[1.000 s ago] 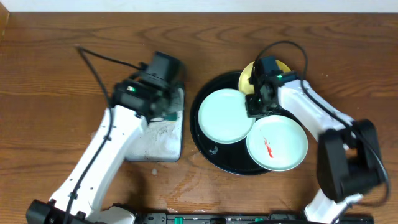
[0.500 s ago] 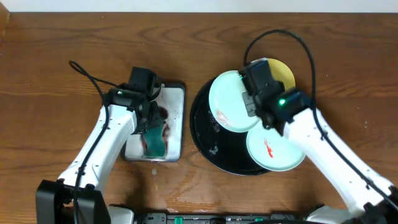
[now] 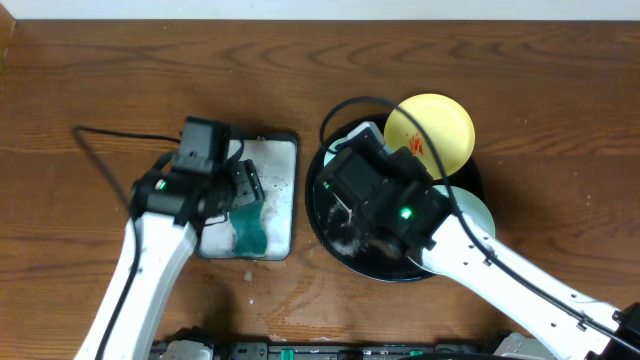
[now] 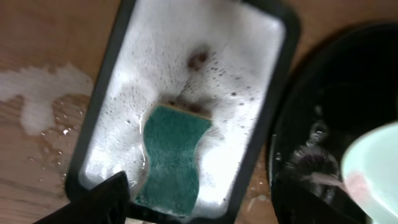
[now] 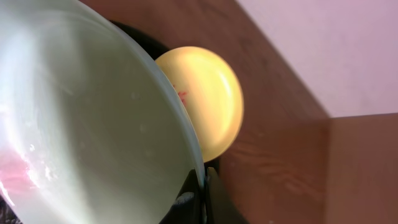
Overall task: Clean dirty plates on tray and stack at the side
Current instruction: 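Lift the cleaned pale green plate off the black tray with the right gripper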
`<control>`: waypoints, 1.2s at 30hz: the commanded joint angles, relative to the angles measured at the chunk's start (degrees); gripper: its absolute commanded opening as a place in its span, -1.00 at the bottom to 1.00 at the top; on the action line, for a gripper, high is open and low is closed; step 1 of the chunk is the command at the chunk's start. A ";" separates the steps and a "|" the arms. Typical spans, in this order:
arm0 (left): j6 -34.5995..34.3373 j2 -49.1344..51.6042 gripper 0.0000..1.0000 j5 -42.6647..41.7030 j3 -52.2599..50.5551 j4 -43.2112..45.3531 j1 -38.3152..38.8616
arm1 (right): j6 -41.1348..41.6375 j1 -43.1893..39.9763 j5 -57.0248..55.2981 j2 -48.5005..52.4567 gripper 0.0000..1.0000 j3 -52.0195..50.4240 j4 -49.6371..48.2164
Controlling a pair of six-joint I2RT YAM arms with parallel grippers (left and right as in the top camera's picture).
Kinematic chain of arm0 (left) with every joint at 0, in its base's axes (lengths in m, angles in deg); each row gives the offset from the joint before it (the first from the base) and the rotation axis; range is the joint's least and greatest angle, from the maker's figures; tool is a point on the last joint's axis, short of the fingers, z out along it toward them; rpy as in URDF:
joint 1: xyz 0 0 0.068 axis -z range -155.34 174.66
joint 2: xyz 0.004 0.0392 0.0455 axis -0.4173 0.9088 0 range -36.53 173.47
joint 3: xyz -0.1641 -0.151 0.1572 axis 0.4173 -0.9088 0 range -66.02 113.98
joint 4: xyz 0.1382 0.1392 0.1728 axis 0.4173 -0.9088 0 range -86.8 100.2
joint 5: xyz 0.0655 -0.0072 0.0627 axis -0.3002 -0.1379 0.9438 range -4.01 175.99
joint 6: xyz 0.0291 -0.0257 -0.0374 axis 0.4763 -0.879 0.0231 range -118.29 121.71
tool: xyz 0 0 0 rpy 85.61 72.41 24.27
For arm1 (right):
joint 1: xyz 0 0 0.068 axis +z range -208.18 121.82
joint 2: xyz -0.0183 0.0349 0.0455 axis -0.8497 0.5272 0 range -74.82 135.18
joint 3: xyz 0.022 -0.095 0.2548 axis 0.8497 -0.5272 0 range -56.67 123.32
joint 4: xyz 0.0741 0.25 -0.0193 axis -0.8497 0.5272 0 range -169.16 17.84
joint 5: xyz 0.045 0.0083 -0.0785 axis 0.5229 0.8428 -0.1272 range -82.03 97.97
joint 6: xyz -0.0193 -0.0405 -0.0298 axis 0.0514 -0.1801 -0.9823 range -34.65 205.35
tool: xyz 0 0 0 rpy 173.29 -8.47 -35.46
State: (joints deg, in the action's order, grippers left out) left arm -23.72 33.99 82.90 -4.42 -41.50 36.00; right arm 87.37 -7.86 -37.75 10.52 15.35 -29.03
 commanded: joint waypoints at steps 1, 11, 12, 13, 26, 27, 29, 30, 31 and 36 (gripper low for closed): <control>0.59 -4.13 0.54 -0.55 0.55 -0.98 -0.28 | -0.57 3.08 -10.36 -0.79 -0.98 0.07 0.57; 0.57 -5.79 0.66 -0.55 0.55 -1.40 -0.28 | -0.57 10.54 -22.73 -0.79 -0.98 0.07 1.11; 0.57 -5.79 0.67 -0.55 0.55 -1.40 -0.28 | -0.57 10.86 -23.08 -0.79 -0.98 0.07 1.09; 0.57 -5.79 0.67 -0.55 0.55 -1.40 -0.28 | -0.57 11.10 -23.08 -0.79 -0.98 0.07 1.11; 0.57 -5.79 0.68 -0.55 0.55 -1.42 -0.28 | -0.55 11.28 -23.08 -0.79 -0.98 0.07 1.09; 0.57 -5.79 0.68 -0.55 0.55 -1.42 -0.28 | -0.52 11.28 -23.06 -0.79 -0.98 0.07 1.09; 0.57 -5.79 0.68 -0.55 0.55 -1.40 -0.28 | -0.37 11.28 -23.08 -0.81 -0.98 0.07 1.07; 0.57 -5.79 0.68 -0.55 0.55 -1.40 -0.28 | -0.37 11.28 -23.08 -0.79 -0.98 0.07 1.09; 0.57 -5.79 0.68 -0.57 0.55 -1.42 -0.28 | -0.37 11.28 -23.08 -0.79 -0.98 0.07 1.09; 0.57 -5.79 0.68 -0.55 0.55 -1.42 -0.28 | -0.39 11.28 -23.08 -0.79 -0.98 0.07 1.01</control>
